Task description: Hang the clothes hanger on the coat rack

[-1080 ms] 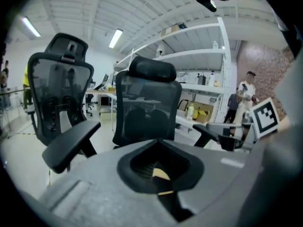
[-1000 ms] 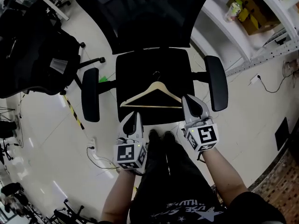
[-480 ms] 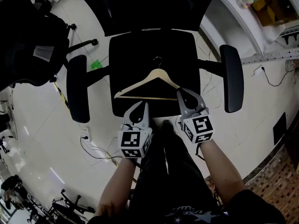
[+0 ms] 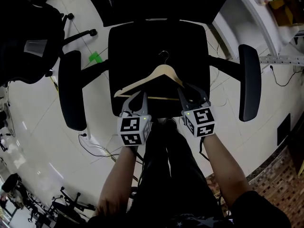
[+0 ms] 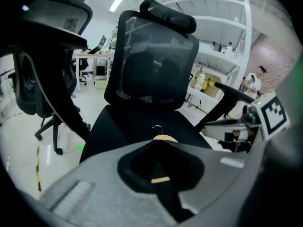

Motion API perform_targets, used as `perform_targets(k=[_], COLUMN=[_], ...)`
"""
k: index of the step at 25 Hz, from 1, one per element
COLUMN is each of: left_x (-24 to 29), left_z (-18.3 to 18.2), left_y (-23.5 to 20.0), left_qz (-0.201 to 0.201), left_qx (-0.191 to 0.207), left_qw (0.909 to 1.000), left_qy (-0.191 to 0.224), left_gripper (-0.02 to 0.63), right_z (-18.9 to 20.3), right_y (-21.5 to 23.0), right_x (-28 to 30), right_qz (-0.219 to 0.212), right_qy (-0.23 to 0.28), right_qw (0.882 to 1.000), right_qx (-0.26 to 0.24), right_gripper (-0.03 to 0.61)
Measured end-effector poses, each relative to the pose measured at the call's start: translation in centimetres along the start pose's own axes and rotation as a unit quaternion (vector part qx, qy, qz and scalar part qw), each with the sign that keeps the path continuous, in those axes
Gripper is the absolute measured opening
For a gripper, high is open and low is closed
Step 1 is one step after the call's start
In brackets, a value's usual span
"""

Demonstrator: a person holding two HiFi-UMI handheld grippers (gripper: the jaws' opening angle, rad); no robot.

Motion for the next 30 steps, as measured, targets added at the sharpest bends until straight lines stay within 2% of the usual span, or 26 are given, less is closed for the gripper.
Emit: perform_targets(k=[6, 10, 15, 26, 30], left_x=[1.6, 2.3, 3.0, 4.2, 4.5], left_z=[0.2, 0.3, 0.4, -0.5, -0.6], left_y=[-2.0, -2.4, -2.1, -1.4, -1.2], left_qz=[-0.008, -0.007, 0.005, 0.029, 0.030], left_qx=[0.011, 0.013, 0.010, 0.005, 0.005], left_qw=[0.9999, 0.9998, 0.9999, 0.9994, 0.9994], left_qy=[-0.010, -0.012, -0.010, -0.017, -0.017], left_gripper=[0.006, 0.006, 0.006, 0.006, 0.006], right_z=[2.6, 4.3, 5.5, 7.0, 7.3], right_y=[1.0, 1.2, 1.9, 3.1, 3.3], right_x=[2.5, 4.4, 6.2, 8.7, 9.0], right_qz=[0.005, 0.004, 0.011, 0.030, 0.034], right_qy=[-0.071, -0.142, -0.204, -0.280, -0.283], right_qw=[0.997, 0.988, 0.971, 0.945, 0.943], right_qx=[-0.026, -0.068, -0.126, -0.165, -0.170], right_gripper=[0.164, 0.199, 0.199, 0.199, 0.199])
Point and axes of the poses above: the fingertips, and each gripper's own axes: x forward along the fingers, y to its right, z out of its underside, the point moved 2 cm from there along -x, backward along the fingers, and after that the axes turned 12 degrees about -y, right-handed, at the moved point
